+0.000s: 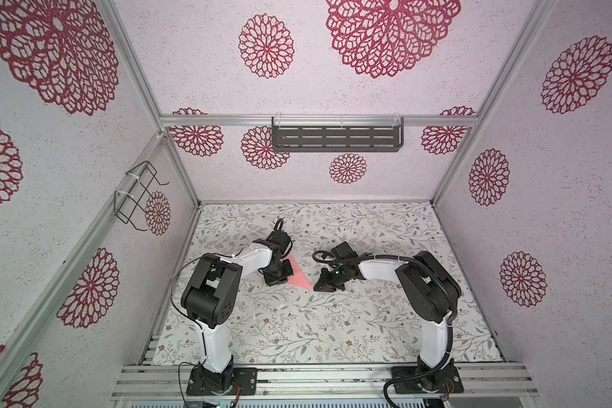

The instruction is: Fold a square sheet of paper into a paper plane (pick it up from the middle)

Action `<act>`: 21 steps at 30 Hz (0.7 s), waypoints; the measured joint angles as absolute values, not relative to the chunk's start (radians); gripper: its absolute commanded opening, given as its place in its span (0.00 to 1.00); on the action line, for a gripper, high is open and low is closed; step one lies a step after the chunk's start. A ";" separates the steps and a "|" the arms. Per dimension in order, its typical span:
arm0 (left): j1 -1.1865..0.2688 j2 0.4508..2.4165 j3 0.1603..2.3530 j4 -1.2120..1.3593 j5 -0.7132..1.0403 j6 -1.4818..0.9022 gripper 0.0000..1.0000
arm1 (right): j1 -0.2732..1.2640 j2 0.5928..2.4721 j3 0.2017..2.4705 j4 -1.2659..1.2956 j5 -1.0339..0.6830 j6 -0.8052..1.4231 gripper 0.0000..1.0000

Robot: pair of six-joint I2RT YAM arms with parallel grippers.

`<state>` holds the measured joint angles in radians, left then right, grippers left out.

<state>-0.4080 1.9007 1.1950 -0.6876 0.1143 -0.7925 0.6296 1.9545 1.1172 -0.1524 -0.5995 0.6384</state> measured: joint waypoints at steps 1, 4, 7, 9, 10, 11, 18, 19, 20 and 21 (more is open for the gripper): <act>-0.406 1.899 1.195 -0.686 0.120 -0.791 0.12 | 0.627 1.943 1.109 -0.156 -0.586 0.634 0.14; -0.400 1.886 1.195 -0.673 0.142 -0.788 0.23 | 0.624 1.900 1.087 -0.151 -0.549 0.611 0.28; -0.387 1.832 1.196 -0.639 0.175 -0.788 0.31 | 0.624 1.836 1.081 -0.125 -0.511 0.563 0.38; -0.372 1.781 1.196 -0.603 0.197 -0.789 0.41 | 0.624 1.796 1.082 -0.089 -0.488 0.520 0.44; -0.359 1.749 1.195 -0.580 0.210 -0.792 0.46 | 0.624 1.782 1.082 -0.069 -0.476 0.496 0.46; -0.343 1.718 1.189 -0.552 0.219 -0.795 0.51 | 0.624 1.771 1.082 -0.047 -0.468 0.469 0.48; -0.186 1.551 1.000 -0.361 0.289 -0.814 0.86 | 0.625 1.816 1.132 0.035 -0.472 0.277 0.53; -0.160 1.542 0.963 -0.344 0.298 -0.816 0.89 | 0.625 1.844 1.157 0.041 -0.484 0.253 0.53; -0.143 1.536 0.934 -0.331 0.303 -0.818 0.92 | 0.625 1.870 1.181 0.047 -0.498 0.236 0.53; -0.128 1.531 0.903 -0.318 0.309 -0.820 0.95 | 0.627 1.900 1.207 0.051 -0.513 0.218 0.52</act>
